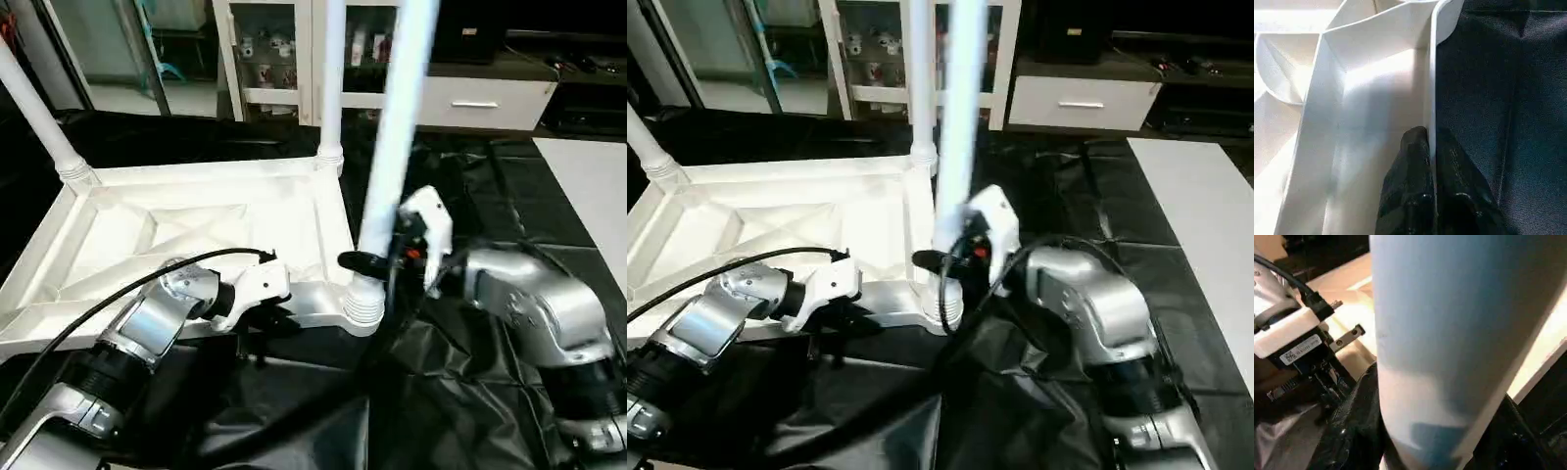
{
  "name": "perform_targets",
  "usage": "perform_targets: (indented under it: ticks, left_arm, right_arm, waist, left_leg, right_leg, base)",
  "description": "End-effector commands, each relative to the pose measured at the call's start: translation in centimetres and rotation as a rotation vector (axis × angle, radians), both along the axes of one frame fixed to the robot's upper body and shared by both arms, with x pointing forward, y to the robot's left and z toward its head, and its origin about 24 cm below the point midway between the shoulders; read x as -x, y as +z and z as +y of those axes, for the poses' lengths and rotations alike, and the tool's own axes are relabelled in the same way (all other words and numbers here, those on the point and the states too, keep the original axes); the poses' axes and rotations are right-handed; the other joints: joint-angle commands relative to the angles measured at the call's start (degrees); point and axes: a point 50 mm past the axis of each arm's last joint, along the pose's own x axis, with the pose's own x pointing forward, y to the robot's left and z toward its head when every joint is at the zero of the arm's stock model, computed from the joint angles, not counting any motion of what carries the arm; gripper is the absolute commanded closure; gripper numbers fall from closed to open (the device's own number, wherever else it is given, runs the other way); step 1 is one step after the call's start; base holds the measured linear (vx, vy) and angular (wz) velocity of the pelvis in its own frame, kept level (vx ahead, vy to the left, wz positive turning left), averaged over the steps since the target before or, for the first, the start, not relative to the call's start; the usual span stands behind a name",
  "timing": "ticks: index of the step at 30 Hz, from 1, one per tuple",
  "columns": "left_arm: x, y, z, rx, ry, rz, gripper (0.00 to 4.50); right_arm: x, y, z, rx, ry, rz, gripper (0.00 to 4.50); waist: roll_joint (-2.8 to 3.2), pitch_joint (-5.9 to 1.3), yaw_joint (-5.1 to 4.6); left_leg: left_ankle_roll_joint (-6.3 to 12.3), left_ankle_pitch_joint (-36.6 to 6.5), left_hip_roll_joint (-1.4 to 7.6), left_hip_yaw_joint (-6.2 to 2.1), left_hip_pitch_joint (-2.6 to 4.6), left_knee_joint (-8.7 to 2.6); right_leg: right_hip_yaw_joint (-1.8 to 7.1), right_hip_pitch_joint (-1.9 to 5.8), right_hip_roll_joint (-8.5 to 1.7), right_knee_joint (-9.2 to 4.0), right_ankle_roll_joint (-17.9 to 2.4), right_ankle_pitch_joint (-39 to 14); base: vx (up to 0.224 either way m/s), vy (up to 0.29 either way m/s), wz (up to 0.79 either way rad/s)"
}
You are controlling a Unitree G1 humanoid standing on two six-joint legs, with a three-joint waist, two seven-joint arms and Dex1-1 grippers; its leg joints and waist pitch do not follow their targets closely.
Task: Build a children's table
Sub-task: Insert table leg to table base
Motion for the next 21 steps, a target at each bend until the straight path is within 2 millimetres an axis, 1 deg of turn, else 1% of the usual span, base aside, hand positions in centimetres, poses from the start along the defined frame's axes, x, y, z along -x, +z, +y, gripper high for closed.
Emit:
perform_targets:
  ticks: [1, 5, 7, 10, 11, 12, 17, 18, 19, 21]
  left_arm:
    - [0.3, -0.2, -0.4, 0.054, 0.018, 0.007, 4.5]
    - [0.2, -0.2, -0.3, 0.055, 0.027, -0.001, 4.5]
    - [0.2, -0.2, -0.3, 0.055, 0.03, -0.004, 4.5]
    - [0.1, -0.2, -0.3, 0.054, 0.035, -0.009, 4.5]
    - [0.1, -0.2, -0.3, 0.057, 0.04, -0.017, 4.5]
    - [0.1, -0.2, -0.3, 0.057, 0.04, -0.017, 4.5]
    - [-0.2, -0.2, -0.4, 0.059, 0.056, -0.032, 4.5]
    - [-0.2, -0.2, -0.5, 0.06, 0.058, -0.034, 4.5]
    - [-0.2, -0.2, -0.5, 0.061, 0.059, -0.036, 4.5]
    - [-0.2, -0.2, -0.5, 0.061, 0.061, -0.038, 4.5]
  right_arm:
    - [0.6, -1.8, -0.2, 0.011, -0.015, 0.067, 2.68]
    - [0.9, -1.8, -0.5, -0.052, -0.07, 0.013, 2.68]
    - [1.1, -1.9, -0.6, -0.071, -0.09, -0.004, 2.68]
    - [1.7, -2.3, -0.6, -0.07, -0.099, -0.031, 2.68]
    - [2.3, -2.5, -0.4, -0.071, -0.094, -0.046, 2.68]
    - [2.3, -2.5, -0.4, -0.071, -0.094, -0.046, 2.68]
    - [3.6, -3.4, 0.0, -0.039, -0.081, -0.094, 2.68]
    - [3.8, -3.6, 0.1, -0.038, -0.083, -0.102, 2.68]
    - [4.0, -3.7, 0.1, -0.033, -0.083, -0.111, 2.68]
    - [4.3, -3.8, 0.2, -0.024, -0.079, -0.118, 2.68]
  waist:
    - [-1.17, -3.14, 0.03]
    - [-1.05, -3.07, -0.04]
    - [-0.98, -3.01, -0.08]
    - [-0.88, -2.99, -0.09]
    - [-1.01, -2.93, -0.15]
    - [-0.97, -2.87, -0.13]
    - [-1.02, -2.8, -0.11]
    - [-1.0, -2.71, -0.09]
    - [-0.99, -2.7, -0.11]
    - [-0.97, -2.68, -0.11]
  left_leg:
    - [1.24, -7.3, 3.44, -1.3, 0.44, -4.78]
    - [1.03, -8.6, 3.44, -1.3, 0.52, -4.86]
    - [0.9, -8.9, 3.46, -1.35, 0.47, -4.96]
    - [0.79, -9.5, 3.47, -1.36, 0.56, -5.04]
    - [0.73, -10.1, 3.49, -1.39, 0.53, -5.13]
    - [0.72, -10.5, 3.49, -1.41, 0.54, -5.17]
    - [0.53, -11.4, 3.53, -1.5, 0.49, -5.33]
    - [0.46, -12.0, 3.58, -1.5, 0.56, -5.4]
    - [0.4, -12.4, 3.55, -1.54, 0.56, -5.45]
    - [0.45, -12.6, 3.57, -1.58, 0.51, -5.49]
  right_leg:
    - [2.31, 2.13, -4.42, -4.35, -13.6, -9.0]
    - [2.36, 1.97, -4.48, -4.65, -13.1, -11.3]
    - [2.38, 1.9, -4.41, -4.7, -12.9, -11.6]
    - [2.35, 1.79, -4.36, -4.76, -12.7, -11.8]
    - [2.38, 1.77, -4.36, -4.85, -12.4, -12.6]
    - [2.39, 1.73, -4.39, -4.91, -12.3, -13.2]
    - [2.45, 1.6, -4.45, -5.08, -11.3, -15.2]
    - [2.49, 1.46, -4.48, -5.23, -11.1, -16.1]
    - [2.49, 1.48, -4.49, -5.29, -10.9, -16.7]
    - [2.55, 1.45, -4.48, -5.36, -10.7, -16.9]
  base:
    - [0.0, 0.0, 0.0]
    - [0.0, 0.0, 0.0]
    - [0.0, 0.0, 0.0]
    - [0.0, 0.0, 0.0]
    - [0.0, 0.0, 0.0]
    - [0.0, 0.0, 0.0]
    - [0.0, 0.0, 0.0]
    - [0.0, 0.0, 0.0]
    - [0.0, 0.0, 0.0]
    - [0.0, 0.0, 0.0]
